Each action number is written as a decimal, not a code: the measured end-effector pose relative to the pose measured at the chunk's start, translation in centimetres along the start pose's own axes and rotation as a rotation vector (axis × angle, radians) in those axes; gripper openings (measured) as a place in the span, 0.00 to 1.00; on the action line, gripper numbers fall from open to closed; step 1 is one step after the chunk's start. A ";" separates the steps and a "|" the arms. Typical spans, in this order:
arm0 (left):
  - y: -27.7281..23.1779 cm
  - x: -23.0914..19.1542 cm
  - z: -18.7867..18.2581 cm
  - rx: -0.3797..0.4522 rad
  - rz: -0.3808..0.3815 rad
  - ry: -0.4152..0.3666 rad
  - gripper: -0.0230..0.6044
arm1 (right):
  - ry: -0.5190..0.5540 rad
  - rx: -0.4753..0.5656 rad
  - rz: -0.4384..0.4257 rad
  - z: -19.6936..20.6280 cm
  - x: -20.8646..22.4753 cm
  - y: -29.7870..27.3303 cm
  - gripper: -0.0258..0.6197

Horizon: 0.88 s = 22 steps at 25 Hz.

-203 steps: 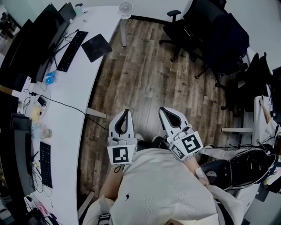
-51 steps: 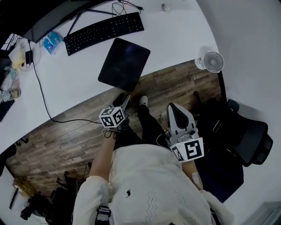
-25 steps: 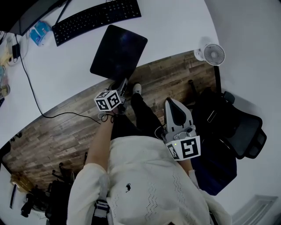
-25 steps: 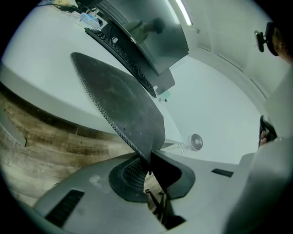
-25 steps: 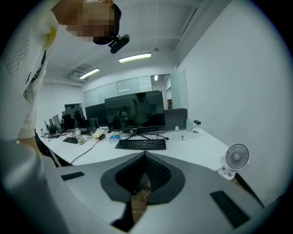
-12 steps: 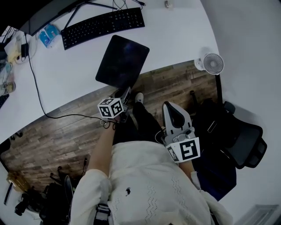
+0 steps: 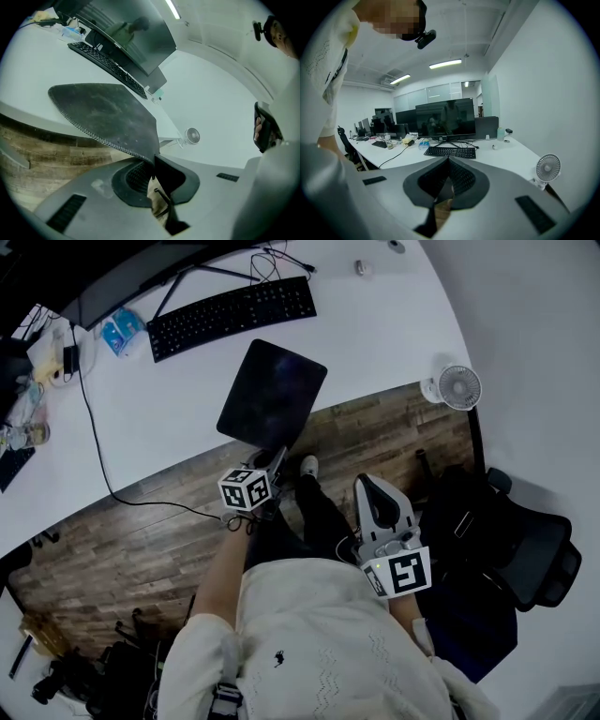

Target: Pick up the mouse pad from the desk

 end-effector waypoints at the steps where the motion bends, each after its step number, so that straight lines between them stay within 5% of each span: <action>1: 0.2 0.0 0.1 -0.004 0.000 -0.005 0.07 | 0.000 0.000 -0.002 0.1 -0.2 0.1 0.04; 22: 4.7 0.6 0.0 -0.042 0.064 -0.053 0.07 | -0.029 0.033 0.055 0.9 -3.7 0.4 0.04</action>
Point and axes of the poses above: the fingertips, and each gripper's own axes: y backward along the fingers, x to its right, z out of its underside, the point moved 9 cm from there along y, backward along the fingers, and after that the axes turned 9 degrees about x, right-handed, at the moved point
